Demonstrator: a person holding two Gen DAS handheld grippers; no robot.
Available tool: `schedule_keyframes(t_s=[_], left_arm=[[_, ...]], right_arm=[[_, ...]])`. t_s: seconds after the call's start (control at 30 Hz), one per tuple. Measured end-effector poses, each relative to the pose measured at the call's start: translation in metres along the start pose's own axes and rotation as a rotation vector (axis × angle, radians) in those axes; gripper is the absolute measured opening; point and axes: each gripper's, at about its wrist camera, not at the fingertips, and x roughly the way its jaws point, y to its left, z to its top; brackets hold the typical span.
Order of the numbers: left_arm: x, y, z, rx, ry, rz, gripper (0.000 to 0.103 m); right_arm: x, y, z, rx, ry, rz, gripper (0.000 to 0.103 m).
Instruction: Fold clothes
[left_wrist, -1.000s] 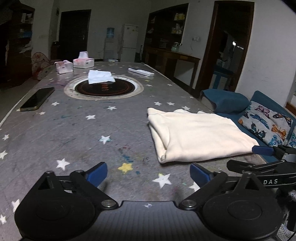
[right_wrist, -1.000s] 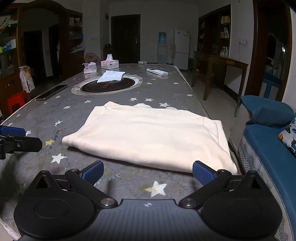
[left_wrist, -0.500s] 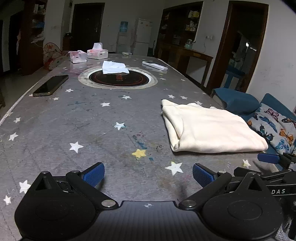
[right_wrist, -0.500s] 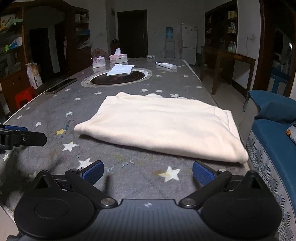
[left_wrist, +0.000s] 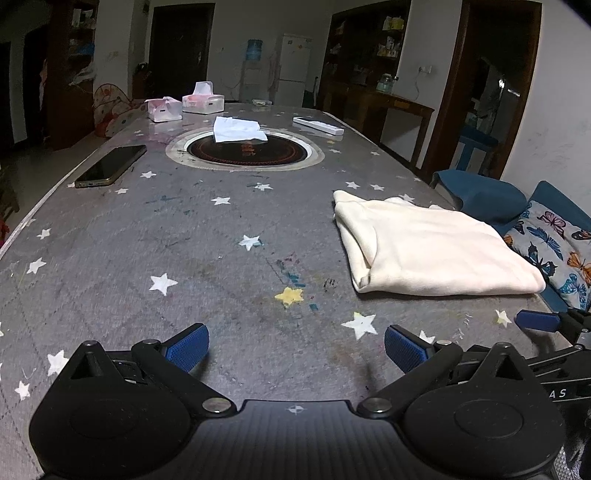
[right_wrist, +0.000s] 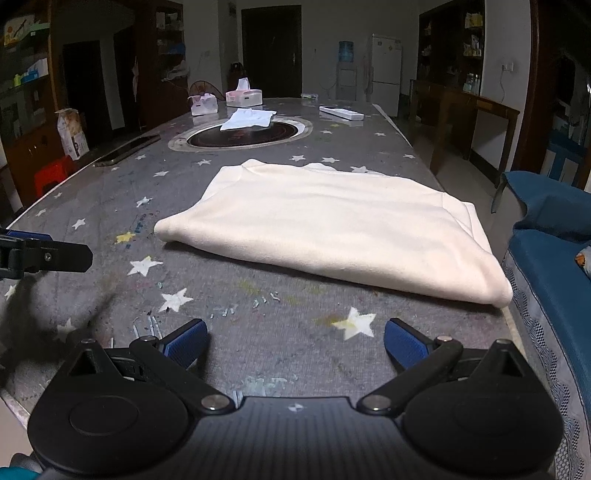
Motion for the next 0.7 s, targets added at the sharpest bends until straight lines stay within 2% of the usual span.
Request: schedule_keyframes(t_s=[0.7], left_arm=[[0.0103, 0.0001, -0.0026, -0.008, 0.032, 0.006, 0.103]], right_arm=[[0.0027, 0.001, 0.0034, -0.006, 0.015, -0.005, 0.103]])
